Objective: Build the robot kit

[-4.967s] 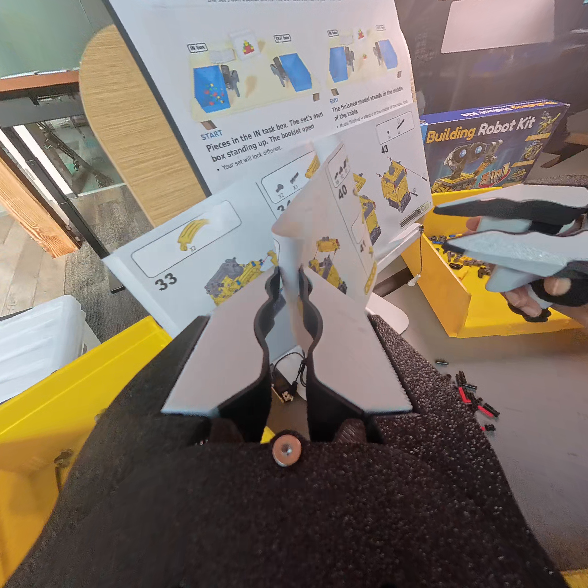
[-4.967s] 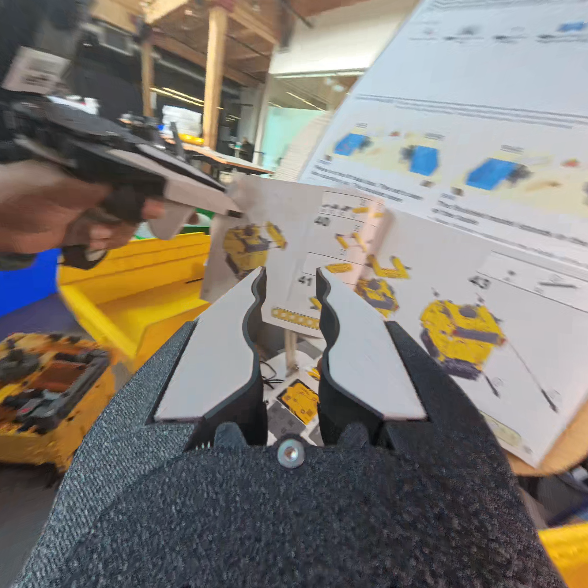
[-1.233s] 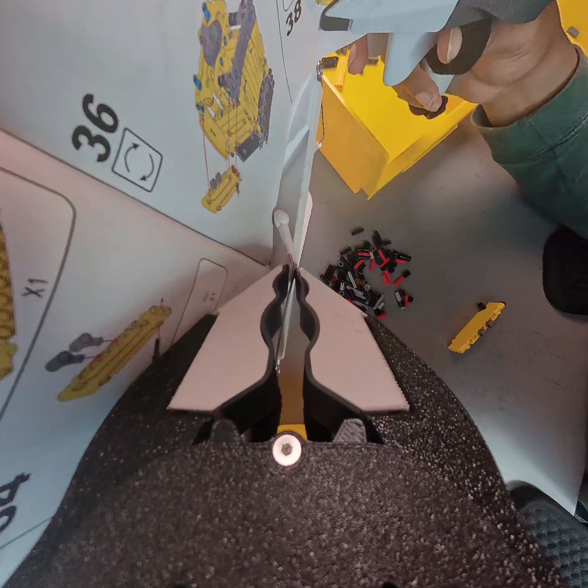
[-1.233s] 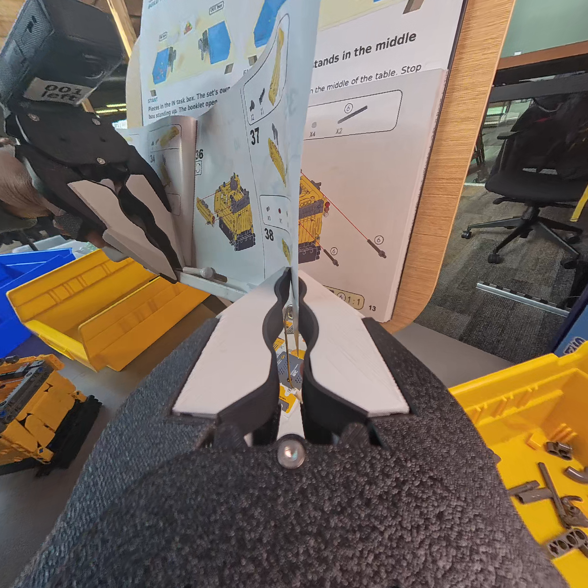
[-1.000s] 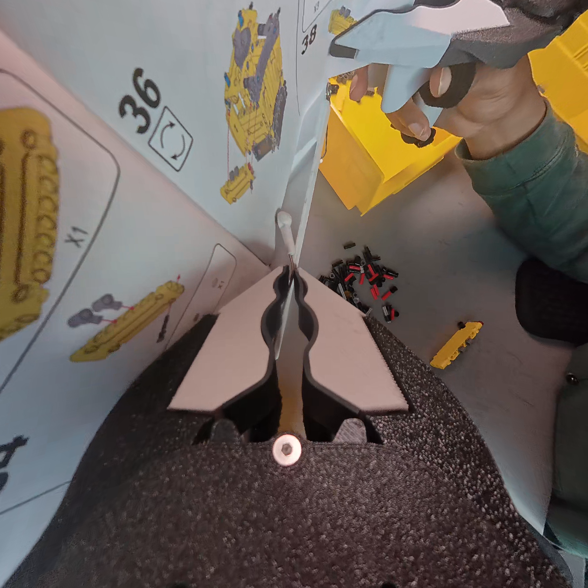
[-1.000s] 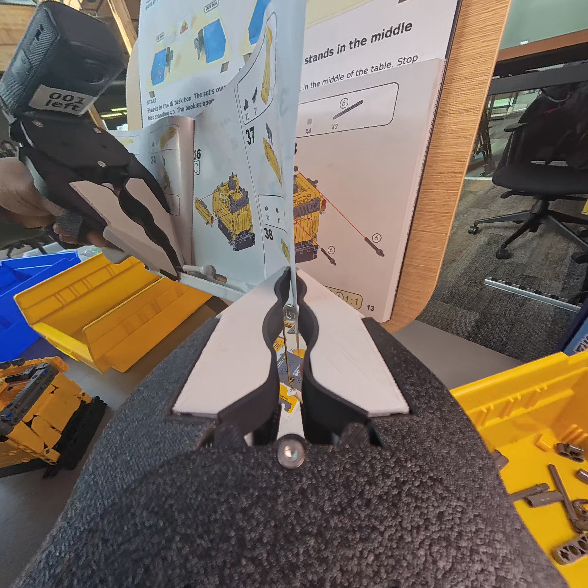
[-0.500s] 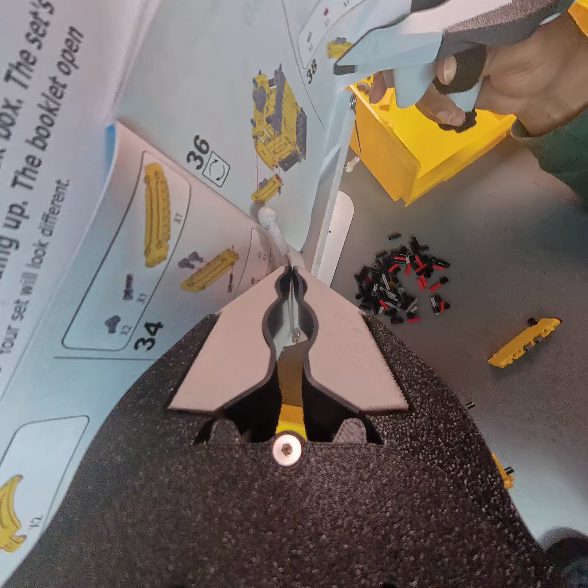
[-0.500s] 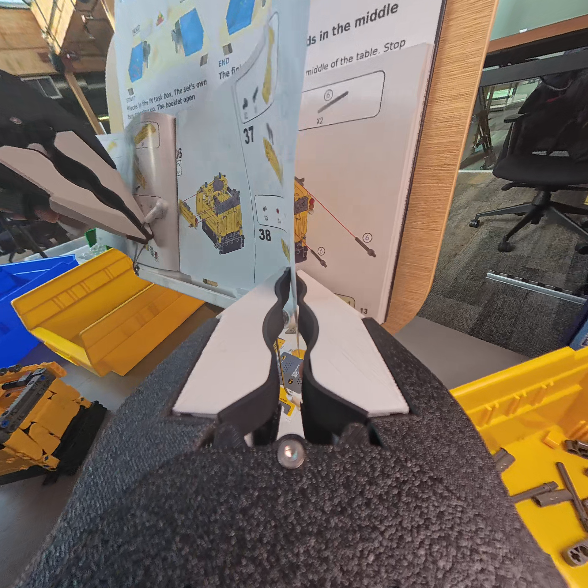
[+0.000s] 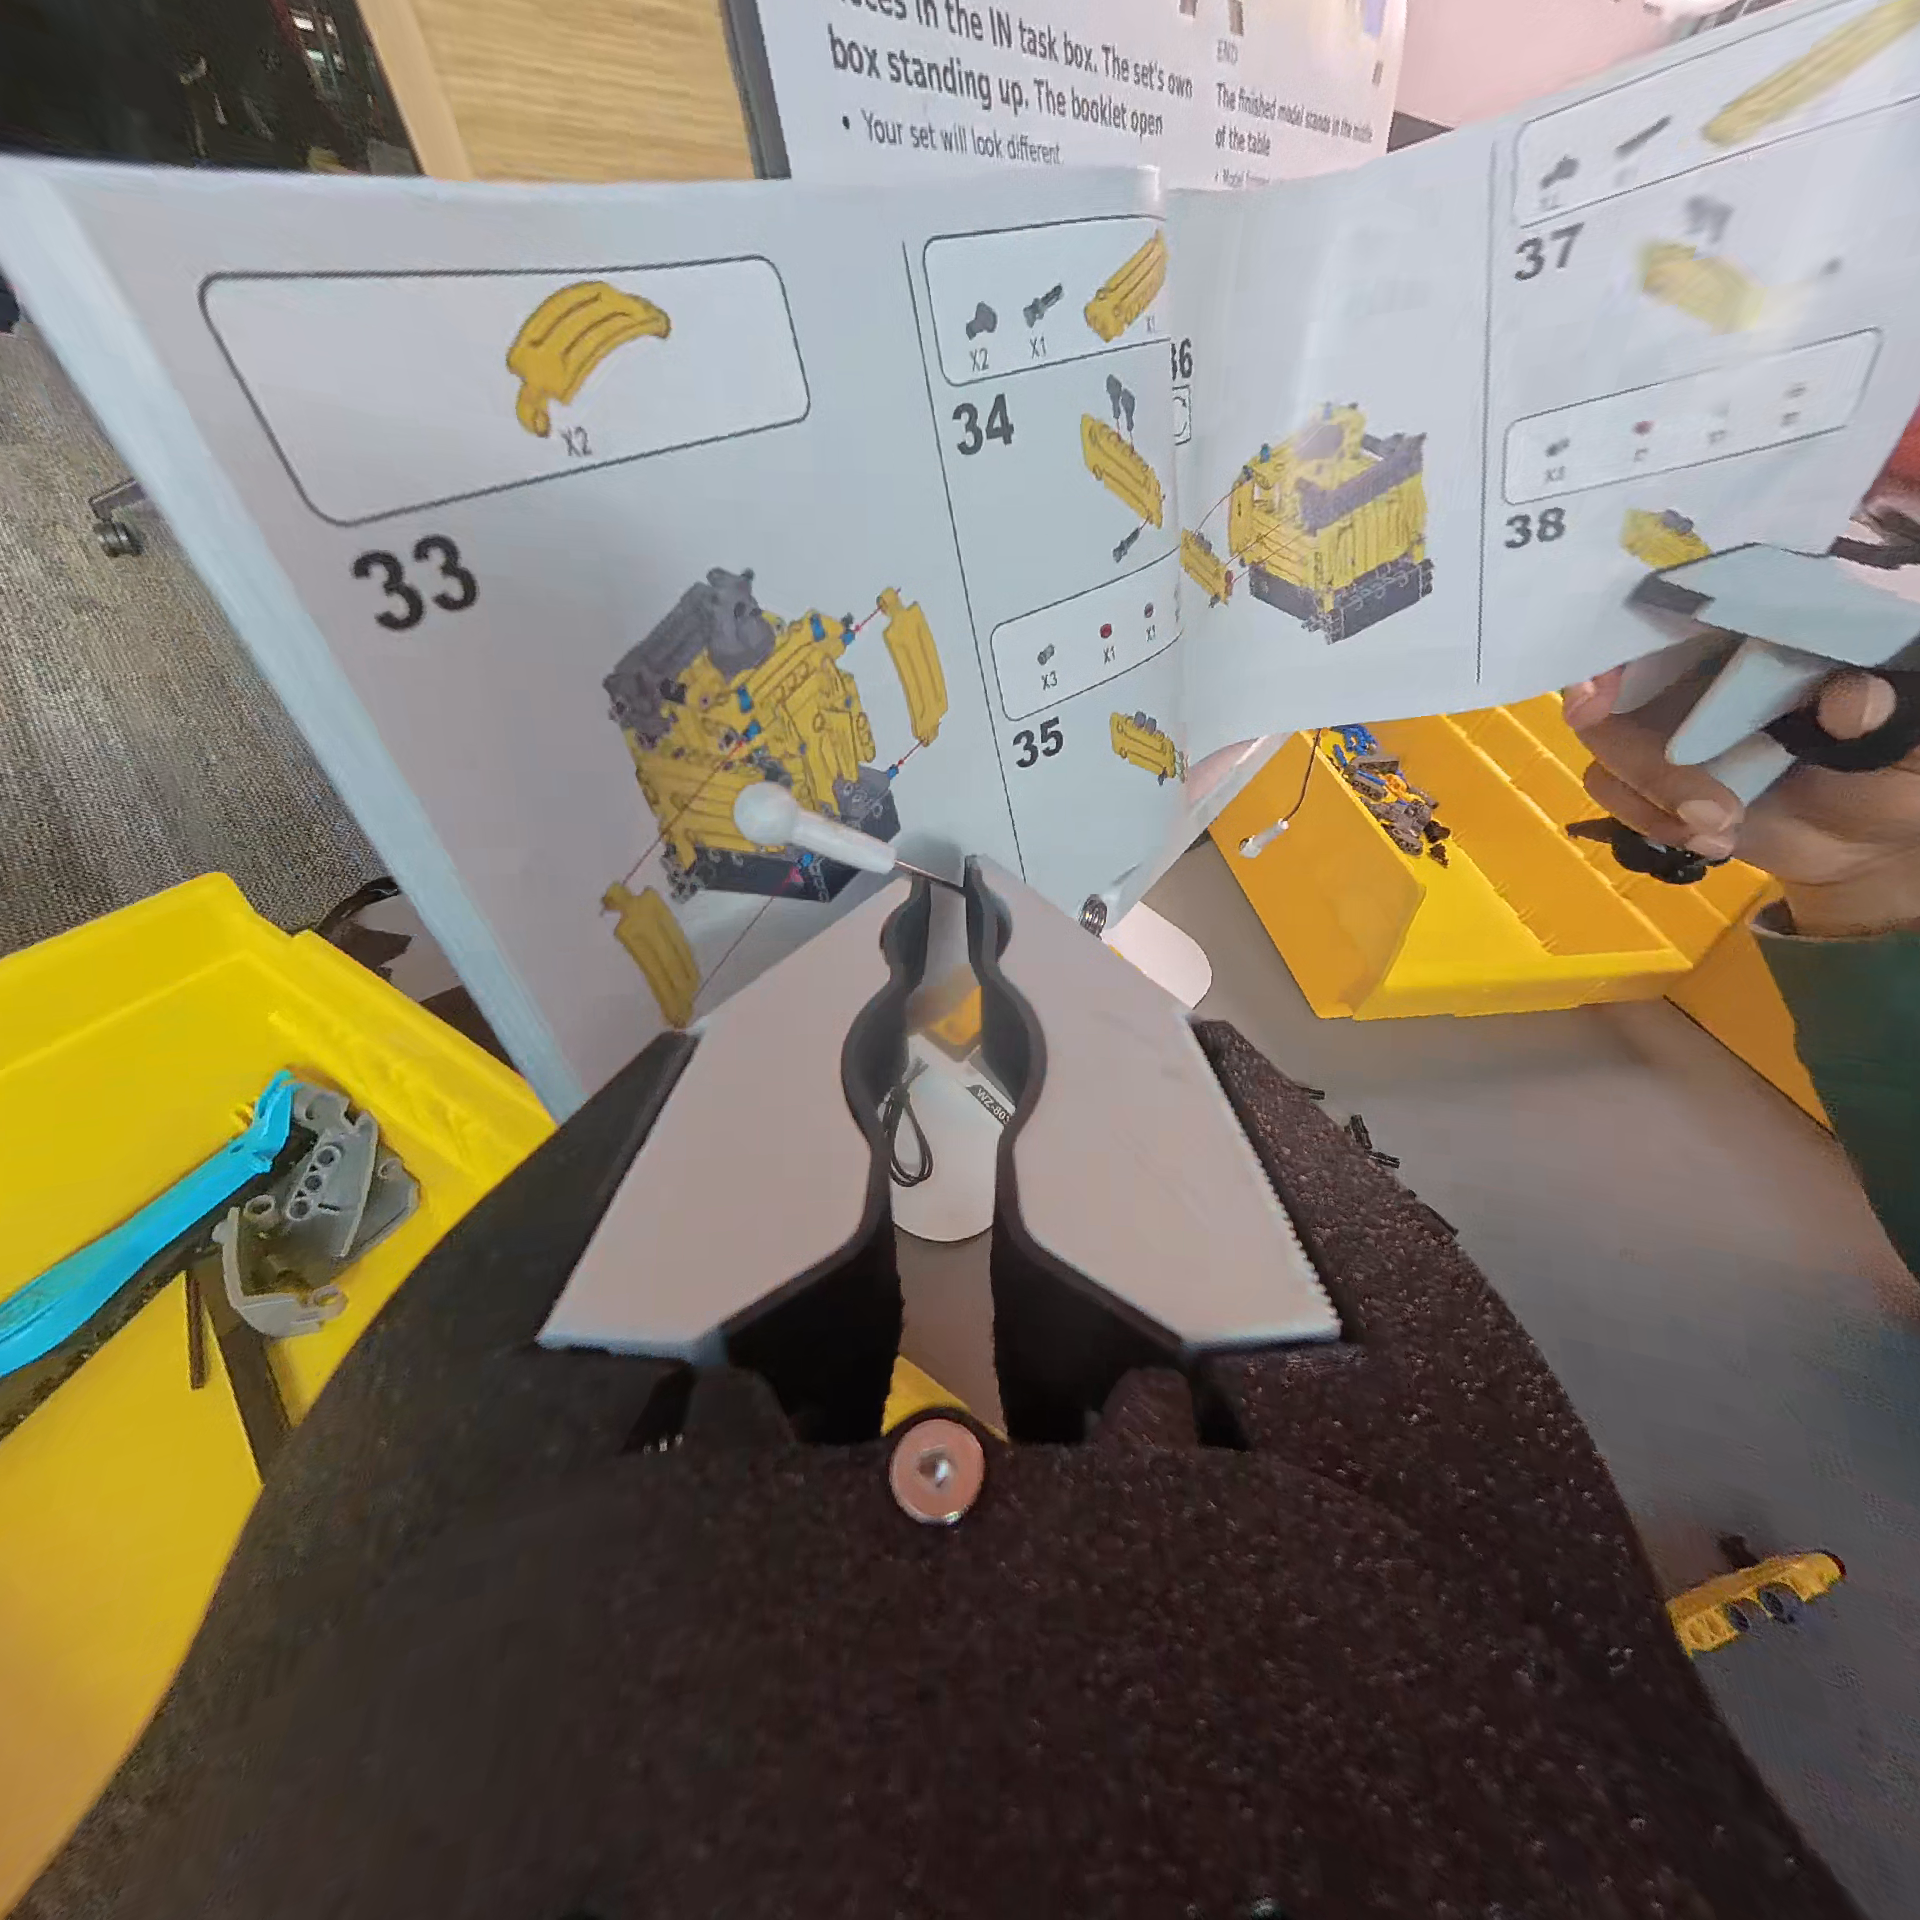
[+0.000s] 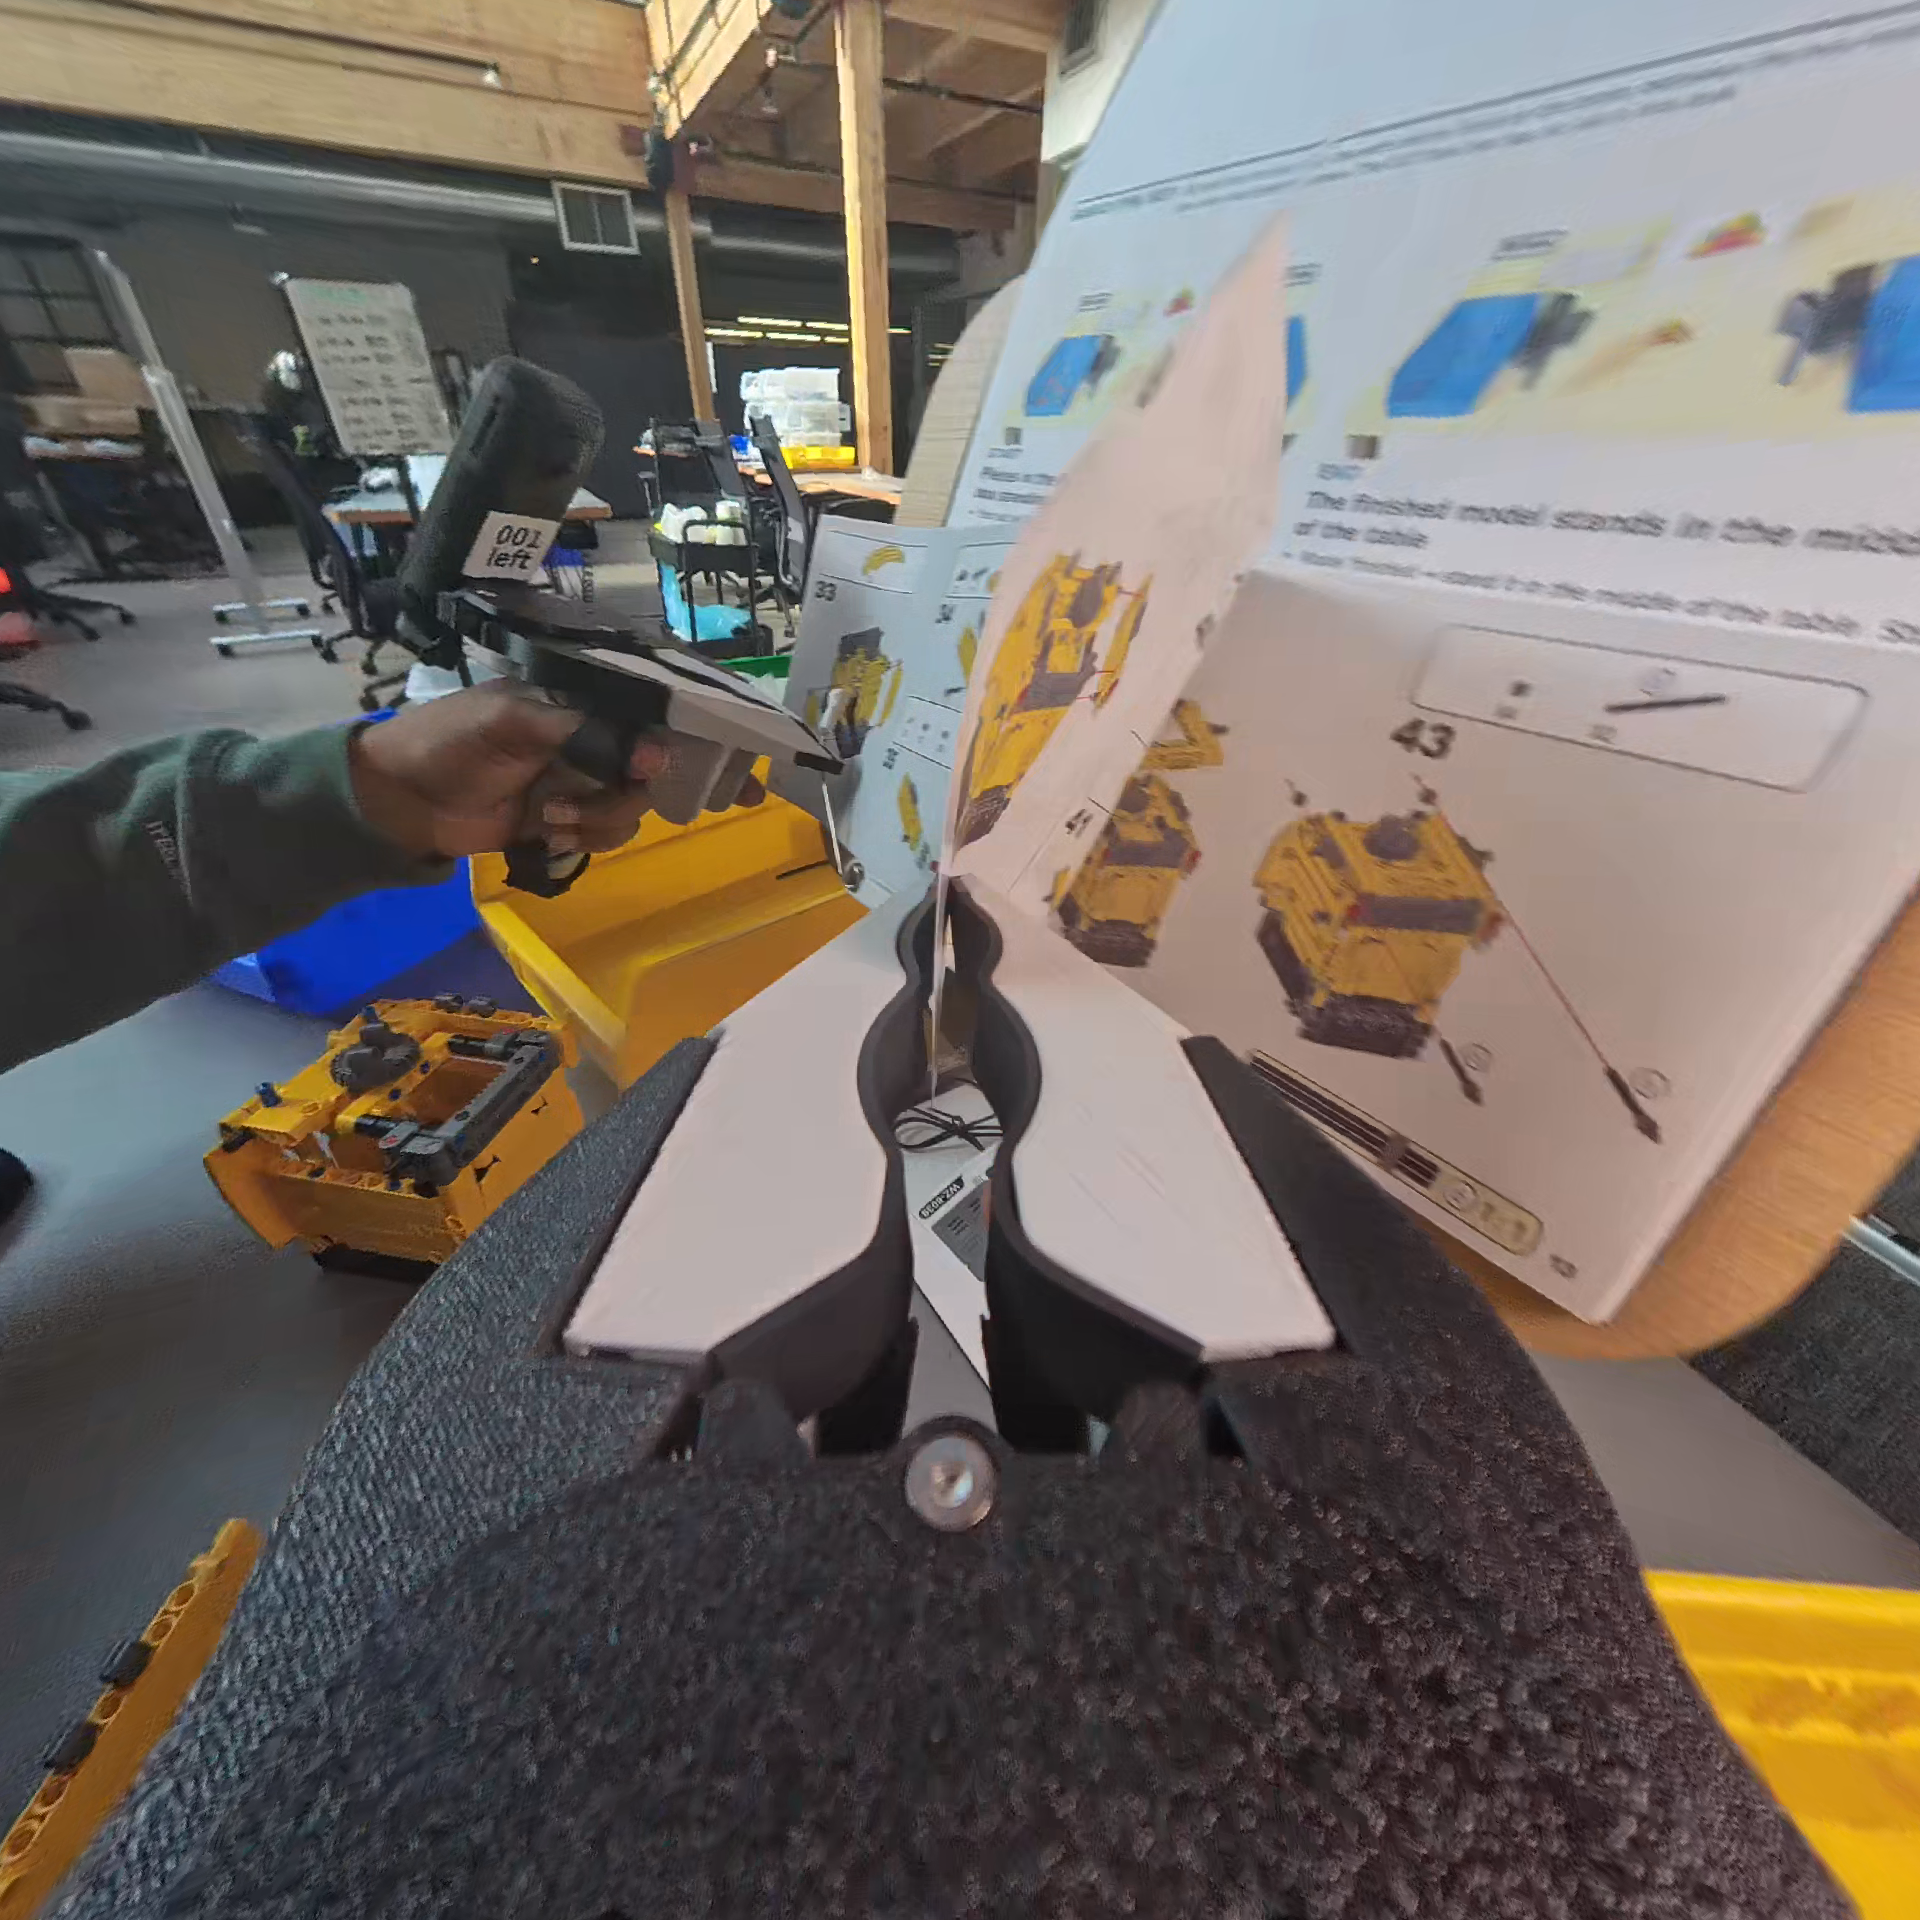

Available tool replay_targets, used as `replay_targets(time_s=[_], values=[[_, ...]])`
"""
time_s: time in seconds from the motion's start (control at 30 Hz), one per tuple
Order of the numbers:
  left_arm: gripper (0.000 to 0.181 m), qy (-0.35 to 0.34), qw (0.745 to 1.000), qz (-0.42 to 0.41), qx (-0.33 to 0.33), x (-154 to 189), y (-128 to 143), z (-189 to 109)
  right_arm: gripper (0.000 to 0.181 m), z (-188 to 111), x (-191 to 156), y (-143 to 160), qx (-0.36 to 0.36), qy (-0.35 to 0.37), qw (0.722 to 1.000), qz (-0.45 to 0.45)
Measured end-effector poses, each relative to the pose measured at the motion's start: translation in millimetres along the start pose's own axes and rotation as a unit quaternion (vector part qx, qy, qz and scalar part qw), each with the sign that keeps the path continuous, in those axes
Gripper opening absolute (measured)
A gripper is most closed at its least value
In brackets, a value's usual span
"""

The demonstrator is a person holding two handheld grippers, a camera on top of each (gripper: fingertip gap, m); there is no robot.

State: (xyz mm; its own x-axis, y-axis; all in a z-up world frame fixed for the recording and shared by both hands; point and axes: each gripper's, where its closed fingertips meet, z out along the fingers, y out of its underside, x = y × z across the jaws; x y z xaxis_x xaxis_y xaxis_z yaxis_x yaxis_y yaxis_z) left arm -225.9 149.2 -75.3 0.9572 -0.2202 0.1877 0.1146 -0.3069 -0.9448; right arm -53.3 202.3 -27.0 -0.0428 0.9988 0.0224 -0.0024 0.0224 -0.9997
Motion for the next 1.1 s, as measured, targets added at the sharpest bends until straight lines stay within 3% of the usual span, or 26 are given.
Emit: replay_targets(time_s=[0.17,0.27,0.33,0.43,0.5,0.53,0.6,0.67,0.73,0.8,0.9,1.0,1.1], values=[[0.005,0.011,0.998,-0.053,0.043,0,0,-1,0.000,84,-83,14,-0.045,-0.030,0.994,-0.099],[0.004,0.035,0.989,-0.122,0.074,-1,1,-1,0.000,140,-92,31,-0.070,0.024,0.986,-0.148],[0.004,0.043,0.984,-0.149,0.089,-1,2,-2,0.015,163,-96,39,-0.077,0.024,0.985,-0.151],[0.004,0.046,0.981,-0.161,0.099,-4,7,-3,0.038,165,-129,42,-0.076,-0.061,0.985,-0.139],[0.004,0.052,0.980,-0.162,0.100,-5,8,-3,0.042,140,-161,22,-0.037,-0.145,0.981,-0.119],[0.004,0.056,0.980,-0.162,0.101,-5,8,-3,0.042,125,-164,4,0.000,-0.153,0.982,-0.111],[0.004,0.056,0.981,-0.158,0.103,-5,8,-3,0.040,95,-137,-33,0.070,-0.100,0.989,-0.087],[0.004,0.056,0.980,-0.158,0.104,-5,8,-3,0.029,65,-69,-55,0.115,0.023,0.991,-0.056],[0.004,0.058,0.980,-0.161,0.105,-4,9,-3,0.014,35,12,-52,0.127,0.163,0.978,-0.004],[0.004,0.057,0.980,-0.159,0.104,-5,11,-3,0.016,26,62,-23,0.062,0.230,0.971,0.032],[0.004,0.057,0.980,-0.159,0.105,-6,13,-3,0.025,53,59,9,-0.042,0.230,0.972,-0.023],[0.004,0.059,0.977,-0.167,0.114,-7,14,-4,0.063,81,45,12,-0.072,0.270,0.955,-0.102],[0.004,0.065,0.974,-0.185,0.117,-7,18,-4,0.097,101,41,14,-0.080,0.305,0.945,-0.087]])
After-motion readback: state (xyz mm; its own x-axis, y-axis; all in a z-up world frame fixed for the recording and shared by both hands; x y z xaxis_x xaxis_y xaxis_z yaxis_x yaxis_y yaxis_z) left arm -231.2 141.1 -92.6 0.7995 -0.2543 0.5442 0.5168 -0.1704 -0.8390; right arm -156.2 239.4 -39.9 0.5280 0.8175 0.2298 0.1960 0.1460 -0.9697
